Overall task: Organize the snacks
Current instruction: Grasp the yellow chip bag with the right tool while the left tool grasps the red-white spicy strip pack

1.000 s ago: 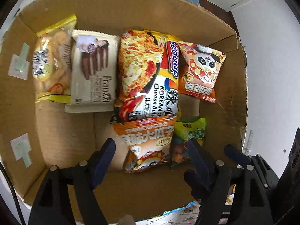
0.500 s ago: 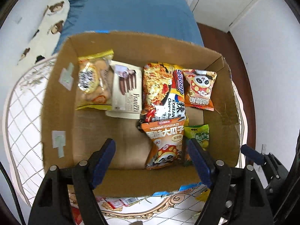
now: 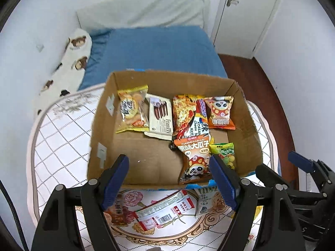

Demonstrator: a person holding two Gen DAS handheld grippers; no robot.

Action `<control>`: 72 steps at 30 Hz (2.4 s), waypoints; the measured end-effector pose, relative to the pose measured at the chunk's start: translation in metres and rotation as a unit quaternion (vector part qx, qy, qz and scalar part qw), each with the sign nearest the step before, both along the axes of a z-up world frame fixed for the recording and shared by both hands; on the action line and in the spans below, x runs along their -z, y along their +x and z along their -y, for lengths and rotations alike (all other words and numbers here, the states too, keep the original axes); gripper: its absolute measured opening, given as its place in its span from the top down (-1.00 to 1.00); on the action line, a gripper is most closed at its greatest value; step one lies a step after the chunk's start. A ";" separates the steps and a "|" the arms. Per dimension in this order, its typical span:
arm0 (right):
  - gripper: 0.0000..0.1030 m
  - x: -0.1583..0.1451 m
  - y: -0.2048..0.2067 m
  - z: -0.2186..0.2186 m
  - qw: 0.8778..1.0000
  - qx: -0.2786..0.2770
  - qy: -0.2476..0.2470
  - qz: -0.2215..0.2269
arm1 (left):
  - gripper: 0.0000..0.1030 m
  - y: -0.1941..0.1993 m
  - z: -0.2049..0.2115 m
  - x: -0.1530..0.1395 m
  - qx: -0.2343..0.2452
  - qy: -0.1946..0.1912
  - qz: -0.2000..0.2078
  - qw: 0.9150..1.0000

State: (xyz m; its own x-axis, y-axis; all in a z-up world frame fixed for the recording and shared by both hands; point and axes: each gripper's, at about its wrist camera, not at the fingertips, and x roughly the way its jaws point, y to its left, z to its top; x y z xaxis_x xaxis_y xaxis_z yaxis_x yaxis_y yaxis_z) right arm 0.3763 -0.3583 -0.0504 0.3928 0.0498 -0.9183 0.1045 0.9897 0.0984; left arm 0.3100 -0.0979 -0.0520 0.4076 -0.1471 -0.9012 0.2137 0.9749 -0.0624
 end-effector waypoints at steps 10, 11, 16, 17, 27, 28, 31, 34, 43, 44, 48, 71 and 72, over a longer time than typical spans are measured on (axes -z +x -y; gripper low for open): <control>-0.78 -0.050 -0.049 -0.010 0.998 0.005 0.009 0.065 | -0.52 -0.048 -0.015 -0.039 0.000 -0.017 0.058 0.998; -0.78 -0.054 -0.054 -0.011 0.997 0.007 0.016 0.069 | -0.52 -0.051 -0.017 -0.041 0.000 -0.018 0.061 0.998; -0.78 -0.059 -0.075 -0.009 0.996 0.021 0.042 0.075 | -0.52 -0.064 -0.025 -0.039 -0.005 -0.021 0.061 0.998; -0.78 -0.056 -0.079 -0.007 0.996 0.026 0.049 0.074 | -0.52 -0.066 -0.025 -0.036 -0.005 -0.016 0.059 0.998; -0.78 0.037 -0.093 0.031 0.991 0.087 0.095 -0.027 | -0.52 -0.074 0.012 0.085 0.118 0.145 -0.037 0.982; -0.78 0.052 -0.094 0.037 0.990 0.097 0.097 -0.044 | -0.52 -0.074 0.018 0.101 0.135 0.164 -0.046 0.976; -0.78 0.083 -0.098 0.053 0.984 0.124 0.104 -0.072 | -0.52 -0.073 0.036 0.148 0.184 0.227 -0.070 0.954; -0.78 0.113 -0.101 0.071 0.975 0.158 0.119 -0.101 | -0.52 -0.068 0.047 0.178 0.210 0.263 -0.085 0.938; -0.78 0.151 -0.104 0.084 0.974 0.160 0.089 -0.136 | -0.53 -0.059 0.074 0.215 0.279 0.289 -0.120 0.908; -0.78 0.148 -0.102 0.079 0.978 0.135 0.084 -0.137 | -0.51 -0.058 0.075 0.215 0.279 0.282 -0.125 0.909; -0.78 0.139 -0.096 0.050 0.987 0.014 0.007 -0.160 | -0.20 -0.053 0.067 0.214 0.256 0.235 -0.147 0.926; -0.45 0.209 -0.083 0.041 0.960 -0.040 0.057 -0.272 | -0.19 -0.092 -0.022 0.236 0.021 0.031 -0.306 0.951; -0.45 0.211 -0.084 0.042 0.958 -0.033 0.076 -0.276 | -0.19 -0.094 -0.017 0.236 0.028 0.042 -0.300 0.953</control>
